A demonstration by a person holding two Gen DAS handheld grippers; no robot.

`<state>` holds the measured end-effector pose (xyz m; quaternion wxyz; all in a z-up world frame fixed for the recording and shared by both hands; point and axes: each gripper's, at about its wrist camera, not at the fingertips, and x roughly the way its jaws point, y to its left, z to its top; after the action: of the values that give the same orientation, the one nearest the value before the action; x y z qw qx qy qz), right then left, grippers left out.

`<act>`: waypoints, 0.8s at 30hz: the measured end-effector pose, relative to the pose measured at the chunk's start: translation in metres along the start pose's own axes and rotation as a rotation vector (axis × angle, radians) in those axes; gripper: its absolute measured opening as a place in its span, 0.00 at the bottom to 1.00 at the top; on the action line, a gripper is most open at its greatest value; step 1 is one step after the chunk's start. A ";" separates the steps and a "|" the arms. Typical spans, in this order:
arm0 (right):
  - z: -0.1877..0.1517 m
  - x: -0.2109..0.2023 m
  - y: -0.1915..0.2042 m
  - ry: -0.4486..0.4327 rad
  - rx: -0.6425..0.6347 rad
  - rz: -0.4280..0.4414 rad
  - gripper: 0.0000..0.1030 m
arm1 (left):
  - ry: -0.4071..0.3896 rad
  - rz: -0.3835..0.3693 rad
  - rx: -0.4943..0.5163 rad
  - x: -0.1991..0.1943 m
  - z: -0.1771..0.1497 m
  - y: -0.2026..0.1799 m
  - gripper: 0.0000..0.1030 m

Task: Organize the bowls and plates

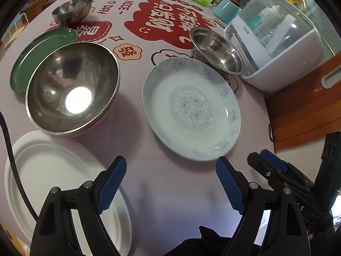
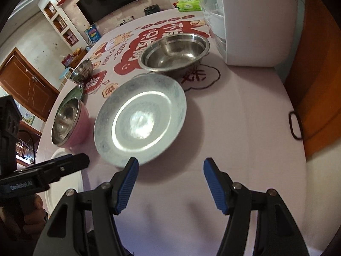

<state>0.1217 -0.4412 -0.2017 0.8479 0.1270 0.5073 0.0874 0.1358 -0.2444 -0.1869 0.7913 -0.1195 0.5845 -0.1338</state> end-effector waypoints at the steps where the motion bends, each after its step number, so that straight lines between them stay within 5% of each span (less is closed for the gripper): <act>1: 0.003 0.003 -0.001 -0.005 -0.006 0.000 0.62 | 0.003 0.004 -0.001 0.004 0.003 0.000 0.82; 19: 0.021 0.052 -0.005 0.010 -0.082 0.024 0.61 | -0.045 0.023 0.031 0.043 0.030 -0.005 0.82; 24: 0.023 0.061 -0.008 0.015 -0.090 0.012 0.49 | -0.062 0.017 0.043 0.050 0.033 -0.007 0.81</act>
<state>0.1710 -0.4347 -0.2445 0.8483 0.0911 0.5084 0.1164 0.1811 -0.2677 -0.2194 0.8125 -0.1016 0.5578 -0.1357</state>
